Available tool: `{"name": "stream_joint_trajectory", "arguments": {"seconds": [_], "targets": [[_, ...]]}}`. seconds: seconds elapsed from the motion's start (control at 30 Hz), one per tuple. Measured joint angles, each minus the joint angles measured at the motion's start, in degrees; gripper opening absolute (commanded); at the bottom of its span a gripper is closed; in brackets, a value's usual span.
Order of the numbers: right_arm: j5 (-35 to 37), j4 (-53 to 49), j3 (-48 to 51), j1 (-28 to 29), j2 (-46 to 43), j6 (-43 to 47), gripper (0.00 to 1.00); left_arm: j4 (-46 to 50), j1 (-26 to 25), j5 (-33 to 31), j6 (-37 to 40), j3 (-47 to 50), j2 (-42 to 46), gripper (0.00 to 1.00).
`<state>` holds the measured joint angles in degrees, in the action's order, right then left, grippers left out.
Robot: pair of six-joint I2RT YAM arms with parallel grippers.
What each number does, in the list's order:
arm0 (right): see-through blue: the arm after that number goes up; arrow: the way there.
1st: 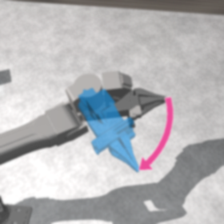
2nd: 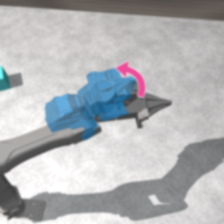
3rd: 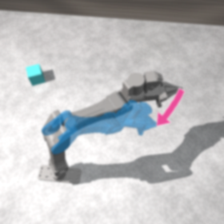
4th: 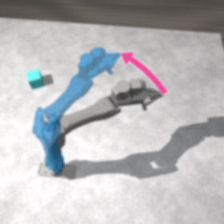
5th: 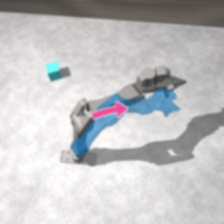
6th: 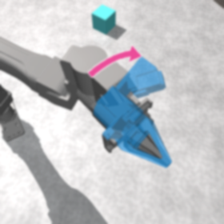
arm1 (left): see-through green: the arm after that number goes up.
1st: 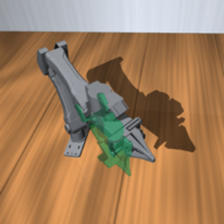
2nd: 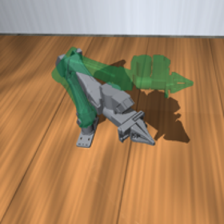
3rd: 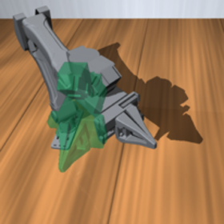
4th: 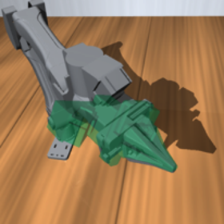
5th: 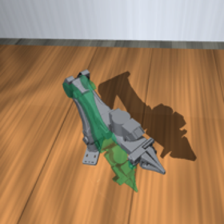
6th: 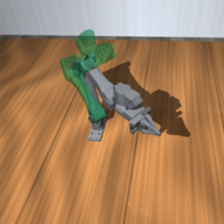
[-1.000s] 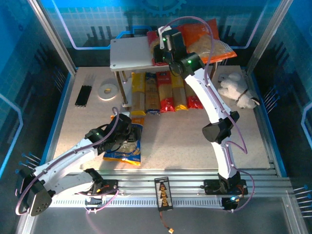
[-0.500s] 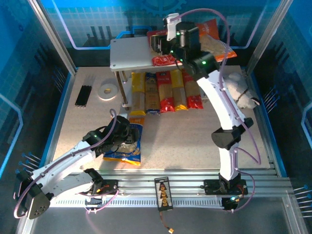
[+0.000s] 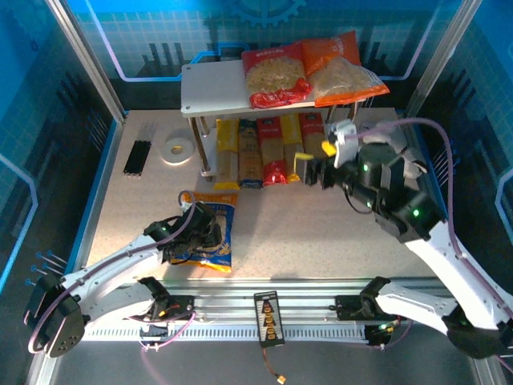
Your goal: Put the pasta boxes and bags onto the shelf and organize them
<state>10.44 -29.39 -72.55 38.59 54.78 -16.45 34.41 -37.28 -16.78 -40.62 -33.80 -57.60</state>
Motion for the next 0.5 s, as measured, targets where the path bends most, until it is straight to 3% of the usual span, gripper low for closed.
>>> {"name": "stream_joint_trajectory", "arguments": {"seconds": [0.2,0.27,0.5], "targets": [[-0.5,-4.68,12.96,1.11,-7.96,-4.52,0.79,0.22,0.0,-2.8,-0.94,-0.22,-0.9,0.71],[-0.74,-5.9,16.52,1.27,-9.68,-6.32,0.79,-0.02,0.0,-3.56,-1.11,-0.59,-2.49,0.76],[-1.62,-7.67,22.86,1.29,-12.83,-10.62,0.79,-2.19,0.0,-5.11,-0.83,-3.1,-11.02,0.83]]}}
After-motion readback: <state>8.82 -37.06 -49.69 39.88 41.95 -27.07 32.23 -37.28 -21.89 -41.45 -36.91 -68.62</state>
